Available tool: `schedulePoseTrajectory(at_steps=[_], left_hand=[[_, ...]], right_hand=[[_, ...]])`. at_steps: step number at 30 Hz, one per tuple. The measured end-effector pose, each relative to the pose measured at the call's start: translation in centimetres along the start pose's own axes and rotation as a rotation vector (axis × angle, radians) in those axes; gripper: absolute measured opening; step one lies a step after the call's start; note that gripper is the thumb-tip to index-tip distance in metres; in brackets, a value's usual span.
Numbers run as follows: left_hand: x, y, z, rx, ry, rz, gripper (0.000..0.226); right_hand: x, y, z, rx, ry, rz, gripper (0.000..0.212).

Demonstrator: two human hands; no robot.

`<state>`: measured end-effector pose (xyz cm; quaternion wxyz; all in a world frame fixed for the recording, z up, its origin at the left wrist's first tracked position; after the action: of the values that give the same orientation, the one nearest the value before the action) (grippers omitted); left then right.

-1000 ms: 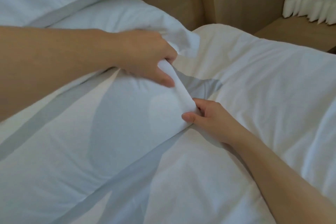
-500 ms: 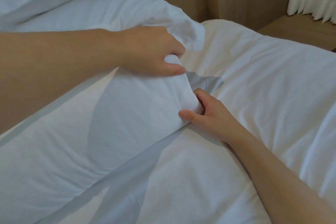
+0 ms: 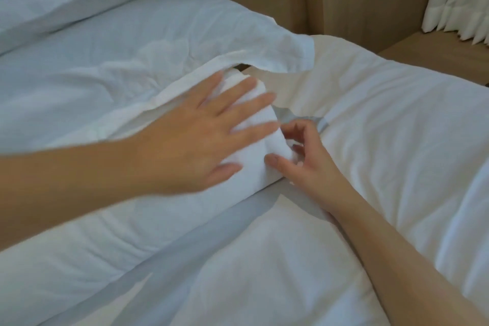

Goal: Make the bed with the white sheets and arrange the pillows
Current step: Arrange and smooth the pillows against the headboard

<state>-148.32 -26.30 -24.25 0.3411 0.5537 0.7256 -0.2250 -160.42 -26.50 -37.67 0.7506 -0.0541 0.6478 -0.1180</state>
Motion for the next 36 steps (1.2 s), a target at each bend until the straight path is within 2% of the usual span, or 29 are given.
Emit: schedulePoseTrajectory(at_steps=[2, 4, 7, 13, 15, 17, 20, 22, 25, 29, 32, 34, 36], left_hand=[[1.7, 4.1, 1.0, -0.013, -0.071, 0.001, 0.068], [2.5, 7.8, 1.9, -0.045, -0.121, -0.014, 0.069], [3.3, 11.3, 3.1, -0.083, -0.161, -0.034, 0.070], [3.4, 17.2, 4.1, -0.024, -0.161, -0.094, 0.068], [3.0, 20.1, 4.5, -0.027, -0.133, -0.135, 0.068], [3.2, 23.8, 4.6, -0.028, -0.101, -0.185, 0.070], [3.2, 30.5, 5.4, -0.060, -0.060, -0.256, 0.072], [2.9, 35.1, 5.8, -0.096, -0.026, -0.321, 0.071], [2.9, 40.9, 6.0, -0.156, 0.066, -0.412, 0.068], [4.0, 45.5, 4.7, -0.188, 0.292, -0.635, 0.067], [4.8, 47.0, 4.1, -0.191, 0.543, -0.870, 0.071], [5.1, 48.5, 4.6, -0.168, 0.842, -1.090, 0.086], [6.1, 49.7, 5.4, -0.130, 1.282, -1.227, 0.092]], right_hand=[[-0.4, 0.3, 0.5, -0.027, 0.263, -0.117, 0.080], [-0.3, 0.3, 1.3, -0.048, 0.505, -0.211, 0.089], [1.0, 0.2, 0.7, -0.047, 0.603, -0.217, 0.087], [2.6, 0.6, 0.5, 0.052, 0.717, -0.236, 0.075], [2.9, 0.4, 0.9, 0.078, 0.862, -0.178, 0.072], [3.4, 0.6, 0.7, 0.124, 1.057, -0.085, 0.079], [3.9, 2.2, 0.6, 0.202, 1.322, 0.216, 0.083], [4.0, 4.3, 1.5, 0.201, 1.378, 0.379, 0.075], [2.9, 7.8, 4.3, 0.144, 1.443, 0.499, 0.069], [1.6, 12.2, 10.7, 0.007, 1.537, 0.581, 0.066], [0.7, 14.2, 16.4, -0.181, 1.579, 0.569, 0.062], [-1.0, 14.8, 21.1, -0.325, 1.598, 0.472, 0.052], [-3.9, 14.8, 27.0, -0.467, 1.588, 0.335, 0.037]])
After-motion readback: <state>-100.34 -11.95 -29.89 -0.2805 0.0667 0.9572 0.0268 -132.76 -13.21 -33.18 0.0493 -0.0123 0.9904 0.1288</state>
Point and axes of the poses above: each hand's wrist, its own y-axis away from the middle knuckle, its own z-axis out of the palm, x = y × z, the point moved 7 cm from there along -y, towards the middle knuckle, and after that the axes turned 9 degrees about -y, right-handed, at the moved point
